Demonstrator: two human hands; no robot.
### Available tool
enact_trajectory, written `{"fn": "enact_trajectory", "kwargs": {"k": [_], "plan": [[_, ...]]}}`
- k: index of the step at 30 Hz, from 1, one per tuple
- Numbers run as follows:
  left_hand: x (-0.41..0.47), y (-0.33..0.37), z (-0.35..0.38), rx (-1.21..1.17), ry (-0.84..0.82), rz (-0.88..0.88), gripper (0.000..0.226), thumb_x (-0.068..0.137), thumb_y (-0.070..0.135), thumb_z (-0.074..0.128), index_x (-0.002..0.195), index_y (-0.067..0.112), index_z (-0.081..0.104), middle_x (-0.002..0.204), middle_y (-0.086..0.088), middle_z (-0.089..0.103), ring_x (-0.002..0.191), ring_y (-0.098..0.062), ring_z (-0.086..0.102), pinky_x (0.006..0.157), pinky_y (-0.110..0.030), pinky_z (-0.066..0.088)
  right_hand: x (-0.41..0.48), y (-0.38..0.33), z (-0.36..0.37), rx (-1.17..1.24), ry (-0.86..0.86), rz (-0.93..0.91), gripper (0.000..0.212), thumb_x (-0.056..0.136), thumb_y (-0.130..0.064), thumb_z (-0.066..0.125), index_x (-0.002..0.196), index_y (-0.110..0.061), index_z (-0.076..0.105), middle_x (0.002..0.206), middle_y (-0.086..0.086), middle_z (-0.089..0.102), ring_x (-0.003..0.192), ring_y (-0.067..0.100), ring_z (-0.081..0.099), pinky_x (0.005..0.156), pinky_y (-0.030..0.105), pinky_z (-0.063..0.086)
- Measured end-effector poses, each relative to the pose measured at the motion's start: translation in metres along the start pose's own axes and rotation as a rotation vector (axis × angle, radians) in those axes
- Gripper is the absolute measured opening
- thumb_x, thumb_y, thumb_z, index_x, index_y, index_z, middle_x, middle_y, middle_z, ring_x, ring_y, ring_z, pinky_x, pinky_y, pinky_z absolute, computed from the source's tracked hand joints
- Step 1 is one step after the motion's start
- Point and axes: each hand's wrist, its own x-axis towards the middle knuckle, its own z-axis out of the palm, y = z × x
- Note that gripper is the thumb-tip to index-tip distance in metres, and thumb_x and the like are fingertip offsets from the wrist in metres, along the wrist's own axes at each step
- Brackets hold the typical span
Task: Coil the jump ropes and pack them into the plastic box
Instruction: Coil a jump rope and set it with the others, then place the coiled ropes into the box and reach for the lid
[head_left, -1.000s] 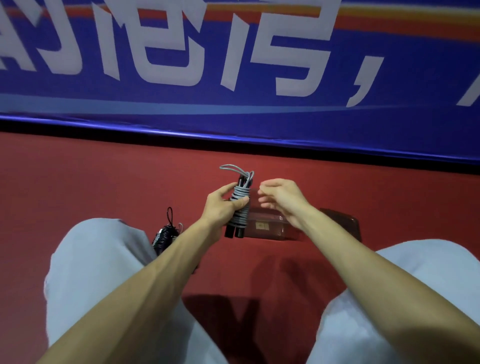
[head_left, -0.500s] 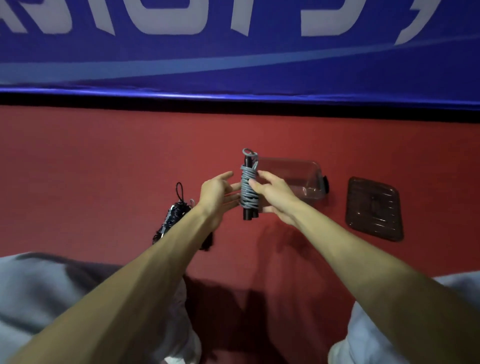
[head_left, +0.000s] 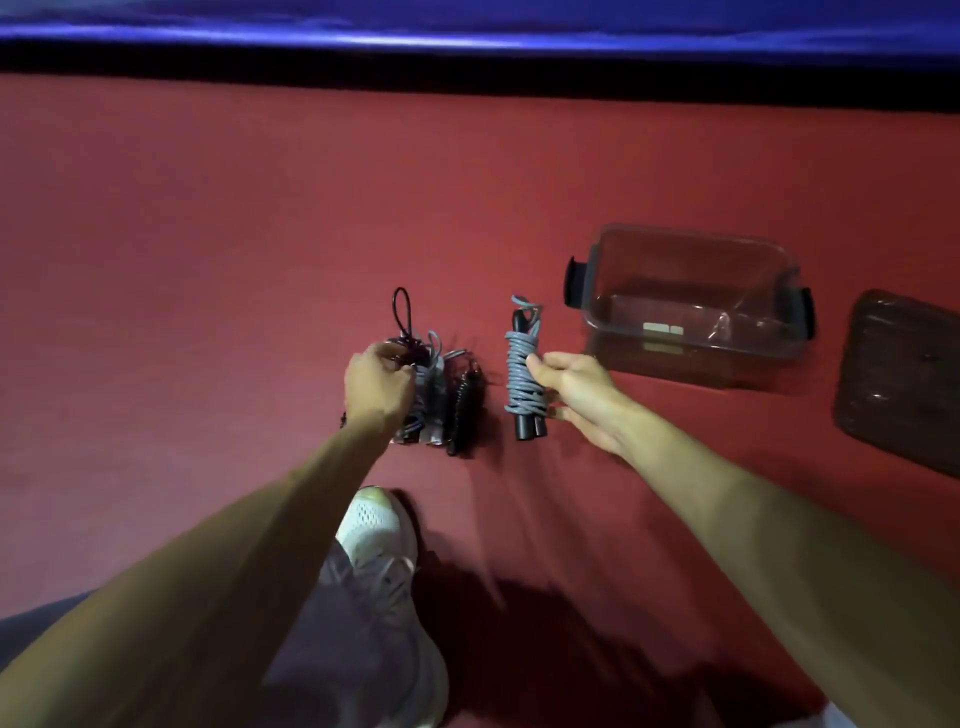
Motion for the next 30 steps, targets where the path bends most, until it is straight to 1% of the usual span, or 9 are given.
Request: {"fn": "enact_trajectory", "kwargs": {"k": [2,4,7,10,16,21,23,26,30], "plan": [[0.016,-0.021,0.004,0.073,0.075,-0.038,0.037,0.085,0.016,0.063,0.121,0.011,0.062,0.122,-0.016,0.054,0.118,-0.031,0.046,0.099,-0.039,0.043,0.015,0.011,0.004,-0.029,0.004,-0.004,0.007,0.096,-0.018,0.059,0.099,-0.015,0.064,0.095,0.0,0.071,0.086,0.011,0.065,0.068,0.022,0.05],[0.03,-0.036,0.011,0.108,0.027,-0.133,0.055,0.084,0.034,0.072,0.131,0.01,0.053,0.132,-0.018,0.043,0.128,-0.034,0.037,0.104,-0.044,0.038,0.028,0.021,0.008,-0.069,-0.007,-0.001,0.021,0.094,-0.019,0.062,0.113,-0.009,0.062,0.109,0.006,0.07,0.097,0.014,0.066,0.082,0.027,0.051],[0.044,-0.054,0.024,0.244,-0.037,-0.175,0.069,0.079,0.05,0.075,0.128,0.006,0.055,0.129,-0.019,0.049,0.124,-0.037,0.043,0.102,-0.047,0.042,0.037,0.03,0.012,-0.106,-0.027,0.017,0.047,0.092,-0.025,0.065,0.133,-0.004,0.052,0.125,0.011,0.064,0.114,0.019,0.062,0.105,0.04,0.045],[0.052,-0.06,0.029,0.317,-0.033,-0.118,0.057,0.077,0.046,0.076,0.117,0.007,0.063,0.117,-0.019,0.056,0.112,-0.037,0.052,0.094,-0.047,0.048,0.042,0.035,0.014,-0.106,-0.039,0.009,0.053,0.091,-0.028,0.066,0.136,-0.004,0.049,0.128,0.012,0.062,0.116,0.02,0.061,0.107,0.043,0.043],[0.047,-0.046,0.022,0.297,-0.062,-0.095,0.037,0.079,0.033,0.073,0.101,0.003,0.071,0.1,-0.019,0.068,0.093,-0.037,0.064,0.074,-0.039,0.053,0.034,0.02,0.012,-0.07,-0.031,-0.031,0.04,0.094,-0.021,0.062,0.129,-0.003,0.055,0.119,0.008,0.067,0.106,0.015,0.064,0.09,0.026,0.049],[0.017,-0.01,0.021,-0.027,-0.106,-0.132,0.028,0.081,0.032,0.073,0.09,0.005,0.074,0.085,-0.012,0.071,0.084,-0.028,0.067,0.065,-0.03,0.047,0.003,-0.006,-0.005,-0.033,-0.025,-0.042,0.02,0.094,-0.02,0.062,0.111,-0.009,0.064,0.101,-0.001,0.07,0.089,0.005,0.066,0.061,0.012,0.045],[0.005,0.014,0.021,-0.157,-0.184,-0.079,0.017,0.084,0.024,0.072,0.084,0.007,0.073,0.068,-0.003,0.068,0.069,-0.02,0.063,0.061,-0.027,0.048,-0.009,-0.014,-0.017,0.009,-0.005,-0.054,0.018,0.094,-0.021,0.061,0.107,-0.01,0.066,0.102,0.0,0.07,0.091,0.006,0.065,0.072,0.016,0.048],[-0.017,0.055,0.024,-0.287,-0.352,-0.006,0.016,0.087,0.016,0.068,0.073,0.009,0.072,0.053,0.008,0.066,0.053,-0.01,0.057,0.052,-0.019,0.049,-0.024,-0.024,-0.039,0.064,0.045,-0.085,0.025,0.091,-0.027,0.065,0.109,-0.01,0.069,0.113,0.003,0.071,0.116,0.018,0.06,0.109,0.041,0.037],[-0.032,0.104,0.044,-0.367,-0.489,0.089,0.013,0.084,0.017,0.067,0.076,0.01,0.075,0.078,-0.007,0.076,0.072,-0.02,0.065,0.08,-0.036,0.056,-0.041,-0.041,-0.075,0.087,0.167,-0.134,0.037,0.086,-0.033,0.071,0.115,-0.011,0.066,0.116,0.004,0.07,0.118,0.021,0.06,0.11,0.046,0.038]]}}
